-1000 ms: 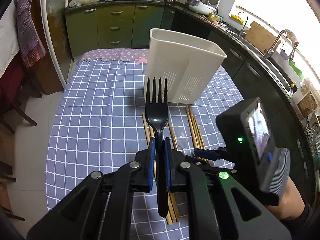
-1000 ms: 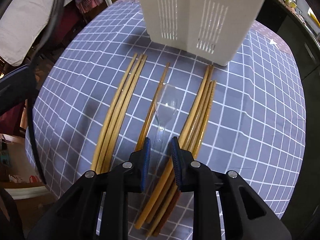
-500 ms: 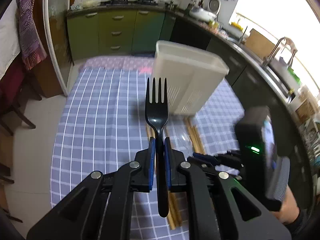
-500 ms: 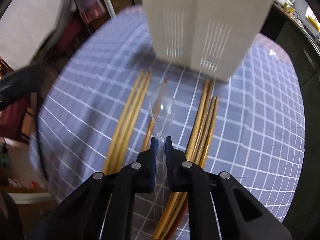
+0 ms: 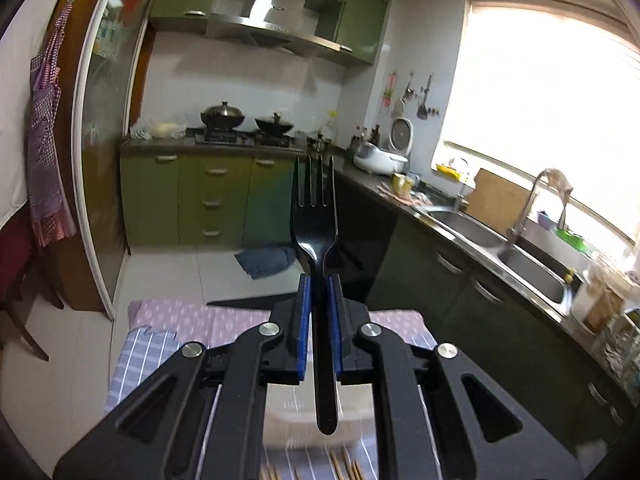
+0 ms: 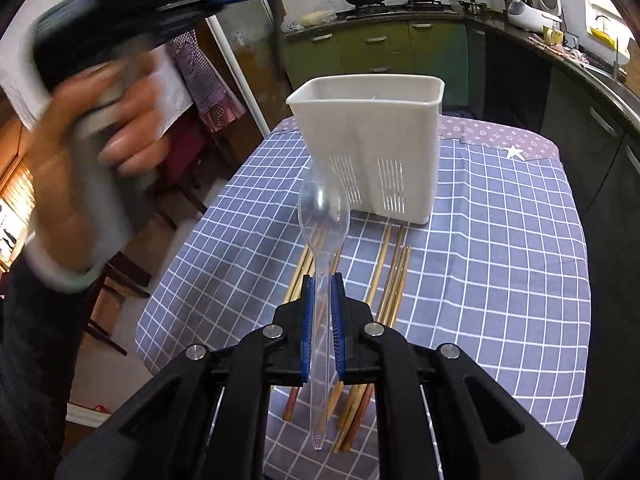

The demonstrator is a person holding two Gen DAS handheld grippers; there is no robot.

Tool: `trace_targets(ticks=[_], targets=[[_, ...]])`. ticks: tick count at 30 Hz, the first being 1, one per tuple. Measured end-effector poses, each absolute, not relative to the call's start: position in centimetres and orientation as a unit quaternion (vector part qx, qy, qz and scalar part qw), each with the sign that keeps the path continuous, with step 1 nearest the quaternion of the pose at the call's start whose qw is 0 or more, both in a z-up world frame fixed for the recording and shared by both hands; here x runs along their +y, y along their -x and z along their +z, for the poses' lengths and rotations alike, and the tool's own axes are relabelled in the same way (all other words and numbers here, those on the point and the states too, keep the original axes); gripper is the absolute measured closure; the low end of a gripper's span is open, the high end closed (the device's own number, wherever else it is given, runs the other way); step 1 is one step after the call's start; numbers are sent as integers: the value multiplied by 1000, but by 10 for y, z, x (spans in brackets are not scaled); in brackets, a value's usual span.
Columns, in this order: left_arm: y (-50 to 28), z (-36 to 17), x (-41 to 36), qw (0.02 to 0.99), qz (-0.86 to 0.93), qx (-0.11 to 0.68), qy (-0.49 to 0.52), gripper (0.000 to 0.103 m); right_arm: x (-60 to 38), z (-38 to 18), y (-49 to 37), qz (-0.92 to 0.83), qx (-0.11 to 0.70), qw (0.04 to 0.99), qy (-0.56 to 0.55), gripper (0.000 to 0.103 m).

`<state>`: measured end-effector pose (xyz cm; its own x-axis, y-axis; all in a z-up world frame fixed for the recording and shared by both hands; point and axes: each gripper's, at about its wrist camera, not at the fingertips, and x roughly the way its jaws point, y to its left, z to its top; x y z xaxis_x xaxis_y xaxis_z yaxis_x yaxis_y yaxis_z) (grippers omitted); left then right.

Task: Organize utensils
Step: 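Drop the black fork into the white caddy while the right tool carries the clear spoon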

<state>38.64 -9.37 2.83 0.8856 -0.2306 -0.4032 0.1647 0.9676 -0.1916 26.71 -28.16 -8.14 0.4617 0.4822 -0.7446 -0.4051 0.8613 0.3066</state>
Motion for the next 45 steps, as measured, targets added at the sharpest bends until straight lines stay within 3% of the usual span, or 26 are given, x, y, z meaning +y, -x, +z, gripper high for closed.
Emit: trace_targets(ticks=[11,16,28,31,35,45], targets=[[-407,-24,-109,967,-79,241,33,94,-310,-66,-280,243,434,864,-70,93],[-393,-25,-96,957,-94,273,32,77,-303,-37,-301,237,416,875,-67,94],[-323,7,-48,955,-107,272,56,70,-285,57,-389,144,233,956,-107,93],[-306,5,-44,952,-115,279,52,70,-273,56,-413,109,201,970,-80,93],[-289,0,-42,950,-126,282,38,70,-264,38,-433,107,222,966,-80,93],[-281,-26,-54,934,-132,332,29,70,-278,-4,-388,122,247,961,-39,93]])
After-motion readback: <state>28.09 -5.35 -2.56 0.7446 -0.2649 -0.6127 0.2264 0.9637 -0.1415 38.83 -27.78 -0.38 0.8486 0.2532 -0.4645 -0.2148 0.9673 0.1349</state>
